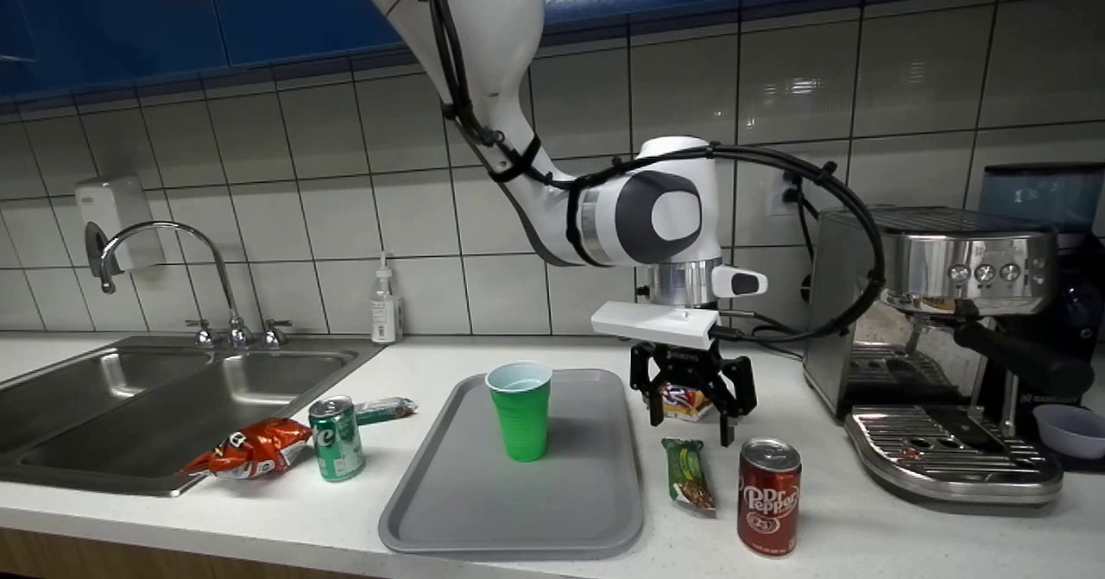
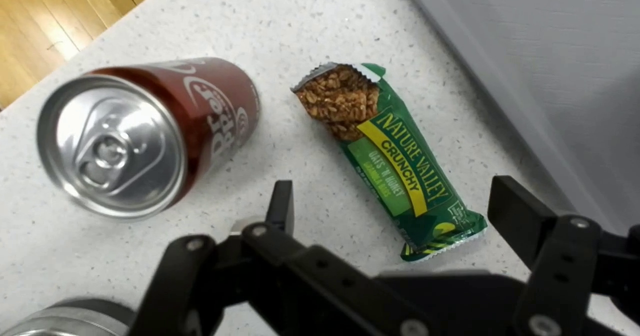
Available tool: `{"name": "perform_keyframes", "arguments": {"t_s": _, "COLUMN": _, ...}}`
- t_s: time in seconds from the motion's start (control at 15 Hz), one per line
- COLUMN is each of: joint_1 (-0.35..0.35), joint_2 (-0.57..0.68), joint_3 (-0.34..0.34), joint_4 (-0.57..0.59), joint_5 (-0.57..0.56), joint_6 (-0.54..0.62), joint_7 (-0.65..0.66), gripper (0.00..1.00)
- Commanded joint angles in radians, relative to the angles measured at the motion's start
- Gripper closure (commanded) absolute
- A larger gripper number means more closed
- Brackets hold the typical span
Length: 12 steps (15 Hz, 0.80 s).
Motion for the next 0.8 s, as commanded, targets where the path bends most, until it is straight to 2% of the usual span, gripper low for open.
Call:
{"name": "perform_keyframes", "arguments": {"t_s": 0.0, "joint_1": -0.03, "joint_2": 0.029, "joint_3": 0.026, "joint_4": 0.049, "joint_5": -0.025, "joint_6": -0.012, "joint_7": -0.032, "gripper": 0.0}}
{"name": "perform_keyframes", "arguments": {"t_s": 0.73, "joint_1": -0.03, "joint_2": 0.078, "joint_3": 0.025, "joint_4": 0.076, "joint_5": -0.053, "joint_6": 0.014, "joint_7": -0.054, "gripper": 0.0}}
